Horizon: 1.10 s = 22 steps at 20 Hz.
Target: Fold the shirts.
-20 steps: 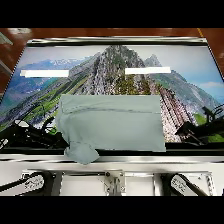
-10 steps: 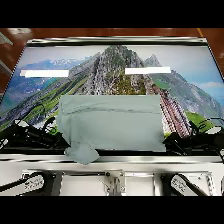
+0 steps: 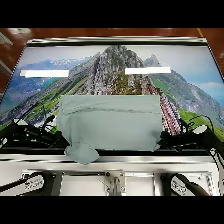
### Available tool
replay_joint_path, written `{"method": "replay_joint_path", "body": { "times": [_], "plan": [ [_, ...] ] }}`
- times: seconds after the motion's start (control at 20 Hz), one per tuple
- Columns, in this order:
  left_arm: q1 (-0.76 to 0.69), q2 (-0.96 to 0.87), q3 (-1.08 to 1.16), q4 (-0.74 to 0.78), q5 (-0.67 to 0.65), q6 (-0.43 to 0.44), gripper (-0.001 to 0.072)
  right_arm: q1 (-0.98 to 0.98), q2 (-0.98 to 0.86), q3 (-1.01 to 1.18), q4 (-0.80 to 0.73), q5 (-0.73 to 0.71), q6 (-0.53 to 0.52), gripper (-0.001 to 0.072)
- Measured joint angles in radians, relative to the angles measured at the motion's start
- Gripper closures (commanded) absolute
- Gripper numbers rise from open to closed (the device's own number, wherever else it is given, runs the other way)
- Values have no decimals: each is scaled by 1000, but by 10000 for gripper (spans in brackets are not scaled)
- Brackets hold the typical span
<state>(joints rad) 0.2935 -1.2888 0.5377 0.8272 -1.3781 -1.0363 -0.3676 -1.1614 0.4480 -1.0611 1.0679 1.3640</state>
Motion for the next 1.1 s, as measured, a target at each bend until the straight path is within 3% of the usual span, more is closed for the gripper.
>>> {"method": "replay_joint_path", "body": {
  "times": [0.3, 0.65, 1.1],
  "plan": [
    [0, 100, 153, -19, 17, 69, 670, 38, 29, 135, 86, 12, -56, 639],
    [-1, 116, 333, -32, 69, 56, 669, 142, -63, 341, 99, -108, -48, 638],
    [-1, -182, 638, -77, 133, 33, 669, 163, -297, 602, 111, -205, -37, 638]
  ]
}}
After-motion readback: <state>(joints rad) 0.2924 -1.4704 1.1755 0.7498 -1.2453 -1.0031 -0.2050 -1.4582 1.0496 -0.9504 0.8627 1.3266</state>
